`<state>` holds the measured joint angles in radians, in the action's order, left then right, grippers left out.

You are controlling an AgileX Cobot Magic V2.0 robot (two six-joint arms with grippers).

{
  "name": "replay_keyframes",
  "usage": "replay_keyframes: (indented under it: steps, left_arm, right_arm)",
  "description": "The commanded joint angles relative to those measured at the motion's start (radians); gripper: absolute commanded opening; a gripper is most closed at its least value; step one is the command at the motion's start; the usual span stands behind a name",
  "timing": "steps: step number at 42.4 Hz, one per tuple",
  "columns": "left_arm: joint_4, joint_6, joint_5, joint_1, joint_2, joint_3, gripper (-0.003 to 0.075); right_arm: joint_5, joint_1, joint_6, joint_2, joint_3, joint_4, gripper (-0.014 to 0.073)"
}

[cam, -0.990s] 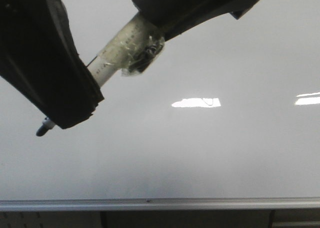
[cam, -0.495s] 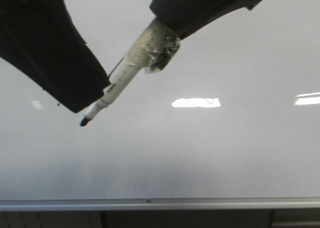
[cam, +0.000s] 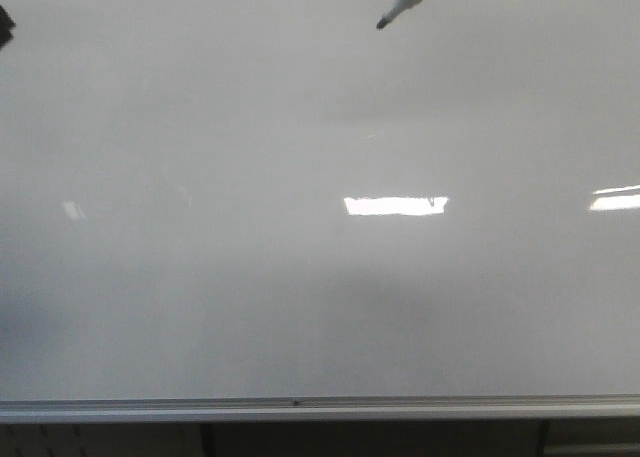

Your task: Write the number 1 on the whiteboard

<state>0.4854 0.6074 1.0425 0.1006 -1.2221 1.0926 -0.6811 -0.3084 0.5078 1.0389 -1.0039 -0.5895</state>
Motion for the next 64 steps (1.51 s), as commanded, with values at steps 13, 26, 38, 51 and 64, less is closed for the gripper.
replay_keyframes:
  steps: [13,26,38,51,64]
  left_arm:
    - [0.031,-0.037,-0.489,-0.114,0.370,-0.256,-0.0020]
    - [0.038,-0.037,-0.643,-0.114,0.608,-0.486,-0.0020]
    - [0.039,-0.037,-0.637,-0.114,0.613,-0.488,-0.0020]
    - [0.039,-0.037,-0.637,-0.114,0.613,-0.488,-0.0020]
    - [0.039,-0.037,-0.637,-0.114,0.613,-0.488,-0.0020]
  right_arm:
    - [0.373,0.007,-0.011,-0.262,0.246,-0.034,-0.0058]
    - [0.416,0.007,-0.011,-0.264,0.274,-0.036,-0.0058]
    - [0.515,0.007,-0.011,-0.195,0.274,-0.036,-0.0058]
    - [0.740,0.007,-0.011,-0.080,0.274,-0.086,-0.0058]
    - [0.824,0.007,0.012,-0.041,0.274,-0.095,-0.0058]
